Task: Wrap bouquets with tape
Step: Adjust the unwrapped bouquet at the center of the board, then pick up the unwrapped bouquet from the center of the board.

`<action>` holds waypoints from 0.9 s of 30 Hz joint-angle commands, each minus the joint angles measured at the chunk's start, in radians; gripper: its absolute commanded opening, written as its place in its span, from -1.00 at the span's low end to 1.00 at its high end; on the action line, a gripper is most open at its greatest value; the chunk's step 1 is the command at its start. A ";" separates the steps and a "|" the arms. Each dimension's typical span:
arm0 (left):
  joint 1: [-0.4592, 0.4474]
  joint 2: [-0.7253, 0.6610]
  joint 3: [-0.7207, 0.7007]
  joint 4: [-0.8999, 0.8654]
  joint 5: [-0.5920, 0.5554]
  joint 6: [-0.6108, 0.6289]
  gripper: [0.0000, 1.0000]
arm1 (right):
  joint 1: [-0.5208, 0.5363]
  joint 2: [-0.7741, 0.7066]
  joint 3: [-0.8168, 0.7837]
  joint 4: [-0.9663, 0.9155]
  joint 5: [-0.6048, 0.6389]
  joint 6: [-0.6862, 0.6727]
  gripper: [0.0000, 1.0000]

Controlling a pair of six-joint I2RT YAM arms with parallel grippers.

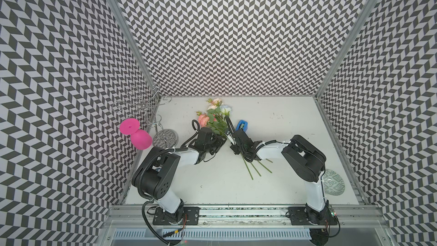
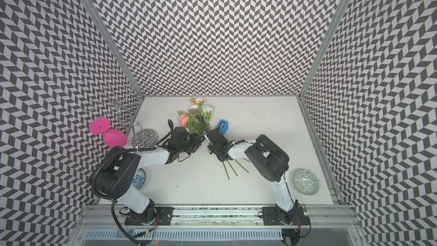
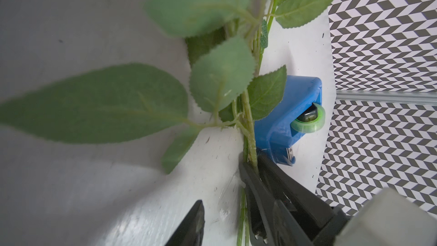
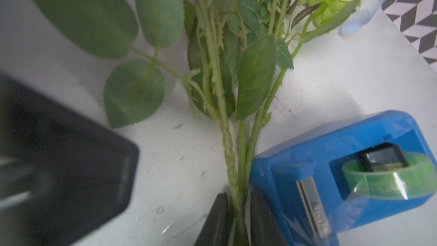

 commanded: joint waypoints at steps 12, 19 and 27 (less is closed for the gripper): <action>0.032 -0.064 0.008 -0.020 0.000 0.058 -0.02 | -0.058 -0.238 -0.017 -0.115 -0.207 0.140 -0.15; 0.044 -0.071 0.015 0.031 0.118 0.170 -0.08 | -0.082 -0.235 -0.090 -0.078 -0.225 0.355 0.62; 0.046 -0.148 -0.021 -0.001 0.110 0.261 -0.13 | -0.081 -0.138 -0.076 0.014 -0.198 0.365 0.34</action>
